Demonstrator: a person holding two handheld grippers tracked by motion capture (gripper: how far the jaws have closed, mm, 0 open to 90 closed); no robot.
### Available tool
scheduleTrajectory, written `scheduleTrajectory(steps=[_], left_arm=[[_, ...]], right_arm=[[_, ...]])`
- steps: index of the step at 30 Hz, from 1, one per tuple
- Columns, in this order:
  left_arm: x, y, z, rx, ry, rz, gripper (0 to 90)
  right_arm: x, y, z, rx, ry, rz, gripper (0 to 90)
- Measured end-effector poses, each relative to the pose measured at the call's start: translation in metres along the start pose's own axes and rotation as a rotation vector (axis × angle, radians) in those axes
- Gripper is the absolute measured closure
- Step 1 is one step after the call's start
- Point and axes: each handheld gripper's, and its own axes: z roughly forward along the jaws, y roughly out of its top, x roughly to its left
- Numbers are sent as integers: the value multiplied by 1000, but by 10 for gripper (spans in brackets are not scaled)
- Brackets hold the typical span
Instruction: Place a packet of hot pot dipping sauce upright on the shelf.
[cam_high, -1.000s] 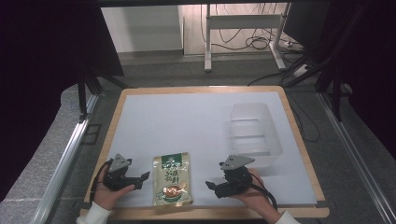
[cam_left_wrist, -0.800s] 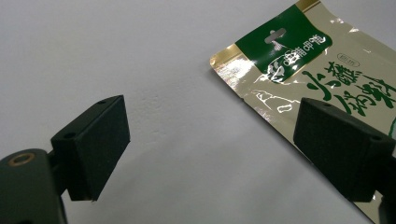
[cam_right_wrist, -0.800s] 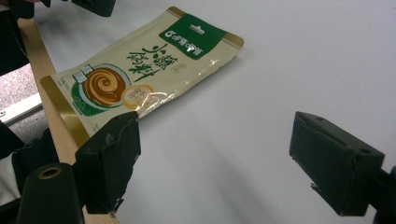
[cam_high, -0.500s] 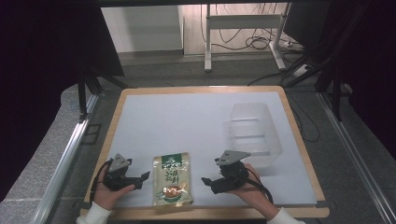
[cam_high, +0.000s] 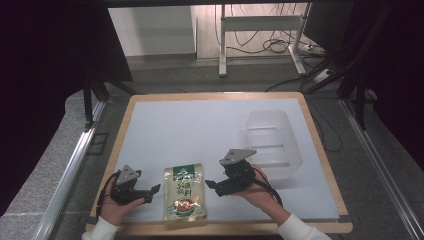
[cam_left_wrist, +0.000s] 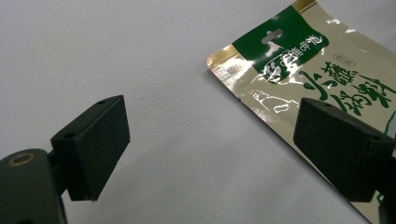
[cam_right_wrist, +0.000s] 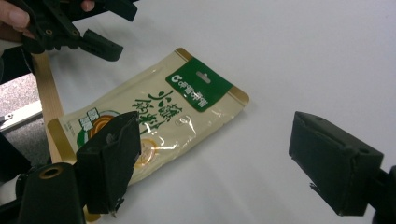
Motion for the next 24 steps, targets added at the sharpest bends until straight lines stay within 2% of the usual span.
scheduleTrajectory(steps=[4,11,24], left_arm=[[0,0,0,1,-1,0,107],[0,0,1,4,1,5,107],[0,0,2,9,3,8,107]], right_arm=[[-1,5,3,0,-1,-6,169],[-5,10,8,6,-1,16,165],[-11,23,21,14,22,19,165]])
